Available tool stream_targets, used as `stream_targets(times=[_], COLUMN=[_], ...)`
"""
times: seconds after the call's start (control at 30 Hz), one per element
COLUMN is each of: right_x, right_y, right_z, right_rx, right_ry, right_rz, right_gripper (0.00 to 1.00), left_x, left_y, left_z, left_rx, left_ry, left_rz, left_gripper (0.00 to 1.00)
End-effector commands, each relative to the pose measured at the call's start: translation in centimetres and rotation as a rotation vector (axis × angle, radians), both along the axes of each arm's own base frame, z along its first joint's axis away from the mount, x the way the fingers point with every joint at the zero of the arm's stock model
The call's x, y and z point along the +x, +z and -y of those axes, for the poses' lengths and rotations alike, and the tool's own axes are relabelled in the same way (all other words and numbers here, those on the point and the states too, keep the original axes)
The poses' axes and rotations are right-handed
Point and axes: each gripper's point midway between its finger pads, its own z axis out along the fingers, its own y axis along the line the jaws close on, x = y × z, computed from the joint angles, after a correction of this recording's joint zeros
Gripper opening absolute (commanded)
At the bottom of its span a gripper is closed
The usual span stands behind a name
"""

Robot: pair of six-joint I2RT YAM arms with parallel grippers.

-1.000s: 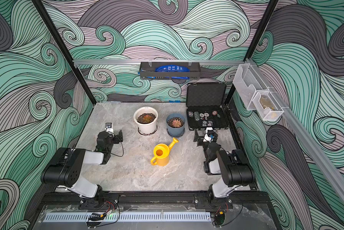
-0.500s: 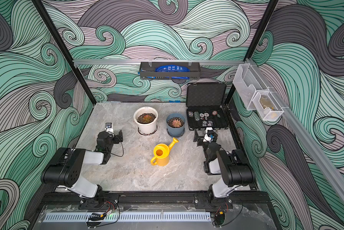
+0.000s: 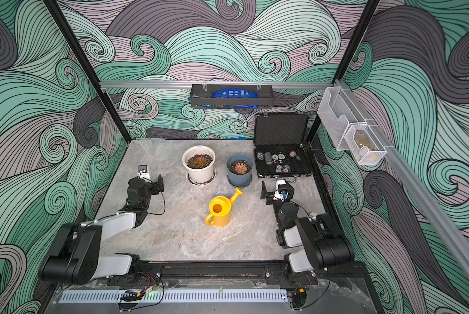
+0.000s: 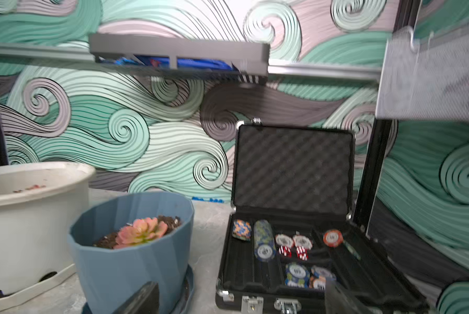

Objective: Water the succulent around the soil edge
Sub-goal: Pick up the watering can from the center of the board.

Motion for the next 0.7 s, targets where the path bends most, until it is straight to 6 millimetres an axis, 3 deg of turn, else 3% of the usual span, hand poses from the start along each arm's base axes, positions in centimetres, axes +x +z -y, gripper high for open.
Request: stream_targets(times=[0.0, 0.07, 0.17, 0.27, 0.4, 0.5, 0.67], right_x=[-1.7, -2.3, -1.7, -2.0, -3.1, -4.0, -3.6], right_y=[3.7, 4.5, 4.4, 4.6, 5.0, 5.0, 4.7], right_z=[0.5, -0.7, 0.9, 3.2, 3.4, 4.7, 5.7], right_rx=[0.083, 0.119, 0.294, 0.478, 0.593, 0.698, 0.705], right_ry=[-0.074, -0.006, -0.085, -0.205, -0.187, -0.234, -0.28], right_rz=[0.109, 0.107, -0.008, -0.074, -0.128, -0.158, -0.298], right_gripper=[0.99, 0.99, 0.99, 0.99, 0.99, 0.99, 0.99], left_x=[-1.0, -2.1, -5.0, -7.0, -8.0, -8.5, -9.0], left_y=[4.2, 7.1, 9.5, 10.3, 10.9, 11.4, 12.3], left_z=[2.4, 3.4, 2.2, 2.8, 4.8, 6.2, 8.0], left_rx=[0.024, -0.055, -0.265, -0.326, -0.299, -0.299, -0.364], left_ry=[-0.021, -0.037, 0.054, 0.03, -0.057, -0.101, -0.166], left_rz=[0.057, 0.135, 0.246, 0.273, 0.218, 0.198, 0.183], left_gripper=[0.99, 0.99, 0.99, 0.99, 0.99, 0.99, 0.99])
